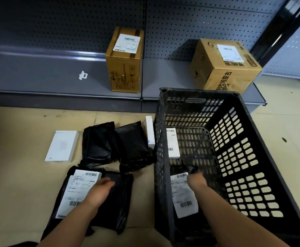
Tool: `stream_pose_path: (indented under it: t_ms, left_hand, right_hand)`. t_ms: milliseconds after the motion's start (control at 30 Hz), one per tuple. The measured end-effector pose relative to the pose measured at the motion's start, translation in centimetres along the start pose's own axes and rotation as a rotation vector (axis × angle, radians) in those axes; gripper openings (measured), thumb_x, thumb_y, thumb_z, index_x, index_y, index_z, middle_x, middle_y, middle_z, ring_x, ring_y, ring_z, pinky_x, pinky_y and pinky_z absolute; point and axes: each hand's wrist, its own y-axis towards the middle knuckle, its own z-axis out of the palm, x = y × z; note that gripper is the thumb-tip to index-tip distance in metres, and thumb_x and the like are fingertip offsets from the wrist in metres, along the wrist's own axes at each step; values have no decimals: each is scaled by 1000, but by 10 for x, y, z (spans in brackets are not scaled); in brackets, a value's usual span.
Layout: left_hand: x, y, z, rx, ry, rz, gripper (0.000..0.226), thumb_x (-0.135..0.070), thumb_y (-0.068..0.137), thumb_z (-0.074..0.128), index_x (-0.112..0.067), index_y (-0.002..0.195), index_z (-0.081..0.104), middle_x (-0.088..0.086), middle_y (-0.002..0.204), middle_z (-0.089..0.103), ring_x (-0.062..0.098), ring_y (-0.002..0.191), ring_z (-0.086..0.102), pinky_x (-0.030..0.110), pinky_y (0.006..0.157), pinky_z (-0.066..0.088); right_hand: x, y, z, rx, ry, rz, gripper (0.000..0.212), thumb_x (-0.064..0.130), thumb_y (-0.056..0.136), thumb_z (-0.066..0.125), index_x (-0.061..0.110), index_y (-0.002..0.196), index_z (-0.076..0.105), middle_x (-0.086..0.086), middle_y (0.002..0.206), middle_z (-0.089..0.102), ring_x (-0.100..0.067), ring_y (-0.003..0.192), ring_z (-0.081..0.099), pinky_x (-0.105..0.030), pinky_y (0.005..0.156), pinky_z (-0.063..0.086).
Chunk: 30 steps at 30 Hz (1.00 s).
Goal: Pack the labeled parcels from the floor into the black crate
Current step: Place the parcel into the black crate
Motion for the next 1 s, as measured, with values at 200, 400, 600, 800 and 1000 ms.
stream_pose_path:
  t_ms: [200,400,600,800,1000]
  left_hand:
    - [14,15,-18,5,94,-13,42,-27,96,65,-17,136,60,8,122,66,29,114,61,42,107,48]
    - [11,19,-28,-9,122,28,49,-29,97,64,-18,144,57,9,128,62,28,115,57,35,100,44]
    - [22,22,-32,35,148,29,54,-29,99,62,-15,150,52,12,147,59,30,130,56,37,110,43]
    - [35,22,-22,161,240,33,59,-38,96,63,-23,152,51,8,151,56,26,135,54,33,111,41]
    - [54,22,-11,241,274,-42,75,-43,96,64,-19,160,35,11,159,46,30,143,48,35,115,40]
  right_hand:
    - [100,-75,-8,-278,428,-457,33,17,100,52,17,132,62,-11,137,59,-28,124,60,-38,105,47]
    - [159,-165,32,-165,490,-854,18,14,100,57,24,110,68,7,116,57,-15,115,60,-28,104,46]
    - [126,-188,129,124,277,-747,27,13,95,61,22,120,67,-7,125,60,-20,115,60,-29,107,44]
    - [30,-152,196,288,-79,-151,44,29,92,61,14,134,62,-18,134,67,-39,124,63,-38,100,52]
    - [-24,-127,216,395,-193,22,59,26,100,62,2,150,42,-23,148,56,-39,134,57,-36,105,49]
